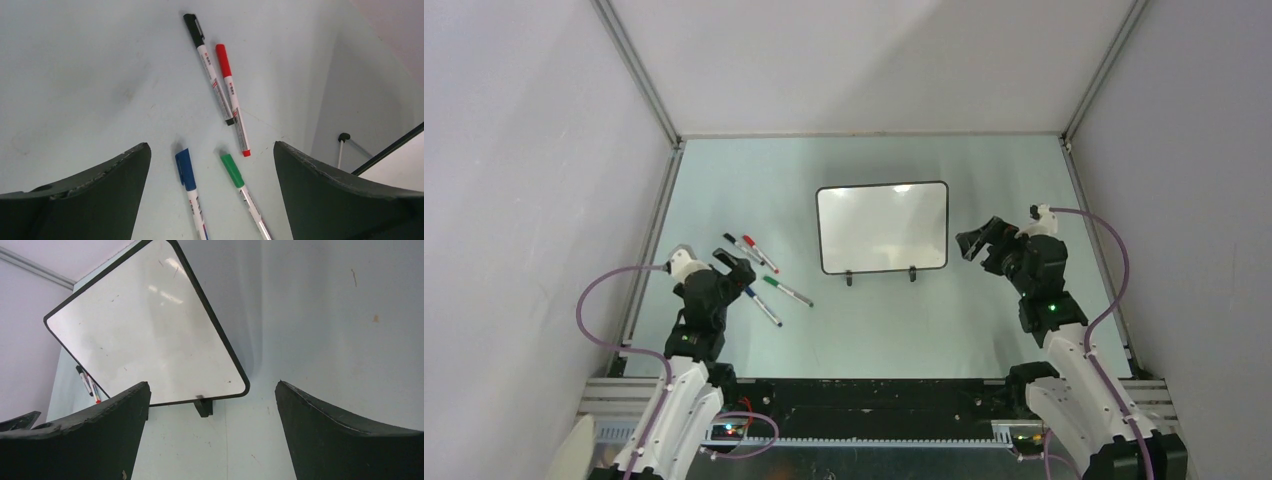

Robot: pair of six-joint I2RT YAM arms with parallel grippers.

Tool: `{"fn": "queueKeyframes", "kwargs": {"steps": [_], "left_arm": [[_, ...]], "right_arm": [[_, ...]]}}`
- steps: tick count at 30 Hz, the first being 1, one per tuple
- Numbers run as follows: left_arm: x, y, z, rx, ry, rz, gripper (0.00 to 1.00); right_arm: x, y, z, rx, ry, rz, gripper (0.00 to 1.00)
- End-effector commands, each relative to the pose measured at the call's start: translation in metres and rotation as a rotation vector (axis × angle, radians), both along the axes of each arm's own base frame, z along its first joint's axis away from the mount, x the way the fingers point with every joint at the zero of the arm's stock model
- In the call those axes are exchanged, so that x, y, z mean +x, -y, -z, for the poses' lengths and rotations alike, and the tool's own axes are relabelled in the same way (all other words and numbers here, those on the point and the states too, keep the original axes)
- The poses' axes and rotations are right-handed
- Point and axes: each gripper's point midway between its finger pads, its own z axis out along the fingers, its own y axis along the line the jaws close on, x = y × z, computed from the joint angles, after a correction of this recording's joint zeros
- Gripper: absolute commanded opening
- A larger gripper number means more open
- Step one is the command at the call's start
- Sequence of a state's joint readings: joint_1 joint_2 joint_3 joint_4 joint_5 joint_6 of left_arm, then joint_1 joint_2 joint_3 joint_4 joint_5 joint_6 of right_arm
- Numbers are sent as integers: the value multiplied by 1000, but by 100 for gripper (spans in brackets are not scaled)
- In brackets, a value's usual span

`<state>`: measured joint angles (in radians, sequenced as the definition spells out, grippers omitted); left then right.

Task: Write a sentence on the whiteboard
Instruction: Pick up the whiteboard marker from the center of the board.

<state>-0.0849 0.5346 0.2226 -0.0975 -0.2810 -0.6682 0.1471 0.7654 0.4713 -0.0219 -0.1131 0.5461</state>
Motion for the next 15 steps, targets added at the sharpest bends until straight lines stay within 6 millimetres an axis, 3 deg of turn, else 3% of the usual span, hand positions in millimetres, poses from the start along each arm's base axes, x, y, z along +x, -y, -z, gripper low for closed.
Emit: {"fn": "queueKeyframes", "kwargs": {"steps": [1,6,8,15], "left_arm": [[-8,0,1,-72,-65,-53,100],[-26,3,25,-130,-229,-90,88],[-33,3,31,-136,-290,-105,85],[-43,12,51,-164,-450,-107,71]], "right_arm": [[3,-16,-20,12,80,-56,100],[3,-44,-30,-126,113,-102,100],[-3,-64,-30,-168,132,-163,100],[-8,-101,-20,-291,138,-258,100]]}}
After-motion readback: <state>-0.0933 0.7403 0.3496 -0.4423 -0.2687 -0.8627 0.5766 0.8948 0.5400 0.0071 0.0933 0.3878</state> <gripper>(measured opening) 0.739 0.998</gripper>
